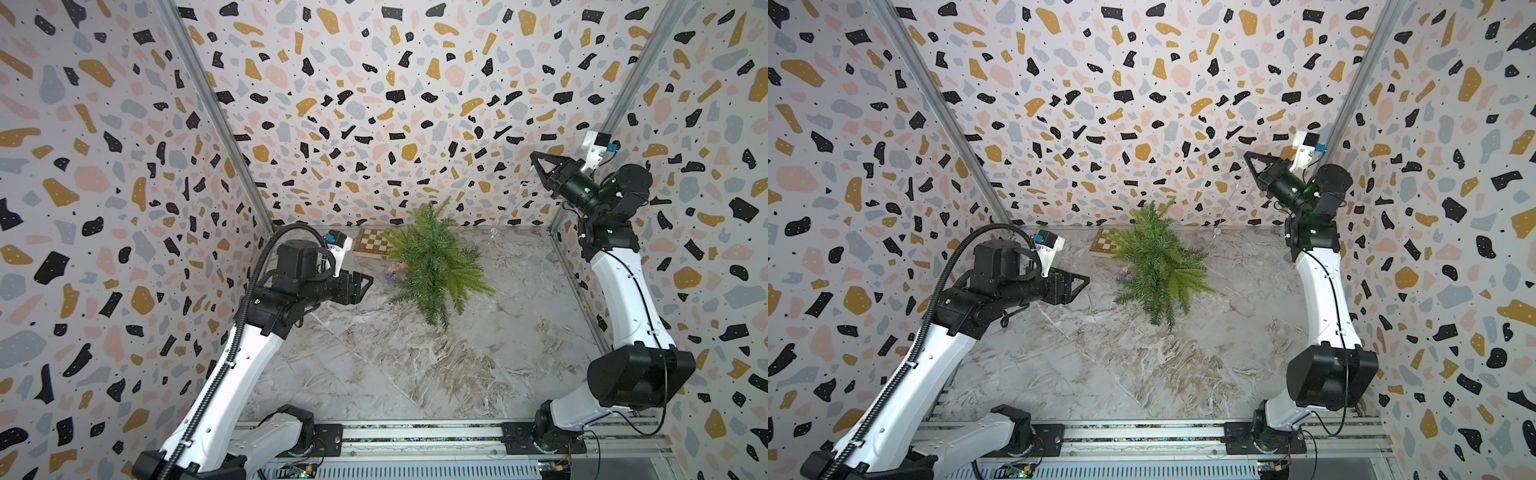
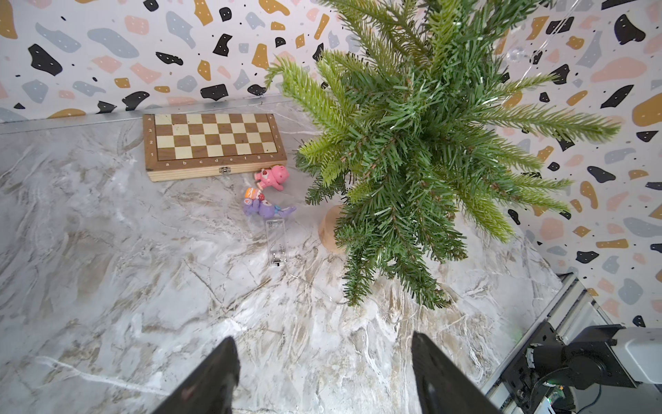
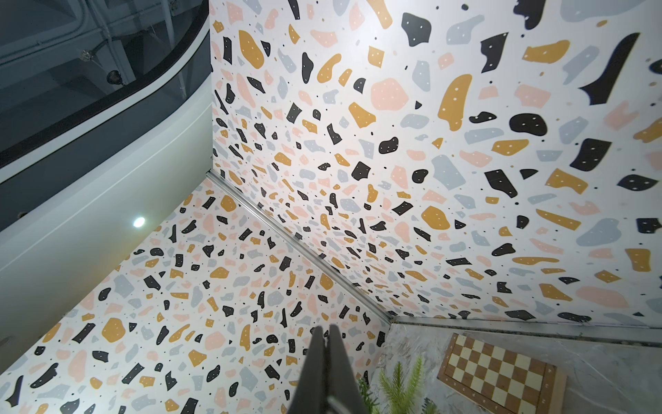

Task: Remove string lights from the small christmas tree
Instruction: Place the light string at the center of the board.

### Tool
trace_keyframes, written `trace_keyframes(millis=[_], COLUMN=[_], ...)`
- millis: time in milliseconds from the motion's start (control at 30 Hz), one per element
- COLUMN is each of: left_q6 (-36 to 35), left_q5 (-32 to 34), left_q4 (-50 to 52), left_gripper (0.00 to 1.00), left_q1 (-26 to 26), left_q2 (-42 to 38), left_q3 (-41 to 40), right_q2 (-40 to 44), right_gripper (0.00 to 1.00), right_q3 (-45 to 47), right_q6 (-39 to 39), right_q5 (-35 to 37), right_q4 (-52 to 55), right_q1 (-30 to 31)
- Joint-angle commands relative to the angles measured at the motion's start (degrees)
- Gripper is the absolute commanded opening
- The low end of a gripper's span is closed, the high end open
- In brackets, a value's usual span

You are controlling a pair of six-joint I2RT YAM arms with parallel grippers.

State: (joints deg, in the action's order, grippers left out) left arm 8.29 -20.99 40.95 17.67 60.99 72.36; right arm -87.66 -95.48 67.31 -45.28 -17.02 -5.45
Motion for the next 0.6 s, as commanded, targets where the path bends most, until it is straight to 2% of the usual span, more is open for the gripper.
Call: trace_keyframes(millis=[0,233,433,567], left_q6=[-0.4,-0.4,0.2,0.5], left_q5=[-2.4,-3.5,-4.8,-4.8], left_q4=[-2.4,-2.5,-2.6,-2.9], left_gripper=[0.75,0.75,0.75,0.75], left_q1=[-0.1,0.0,0.0,0.1], left_q2=[-1.3,-2.6,-3.5,-4.6], left_q3=[-0.9,-2.1,-3.0,-4.2], right_q2=[3.7,8.2,12.8,16.5], right_gripper=[0.00,0.00,0.00,0.00], right_q3=[2.7,7.1,12.0,13.8], right_q6=[-2.8,-5.9,-9.0,-14.5], right_q5=[0.6,1.3,1.9,5.8], right_q4=[1.0,5.1,8.2,14.4], right_q1=[-1.6,-6.7,-8.4,-9.7])
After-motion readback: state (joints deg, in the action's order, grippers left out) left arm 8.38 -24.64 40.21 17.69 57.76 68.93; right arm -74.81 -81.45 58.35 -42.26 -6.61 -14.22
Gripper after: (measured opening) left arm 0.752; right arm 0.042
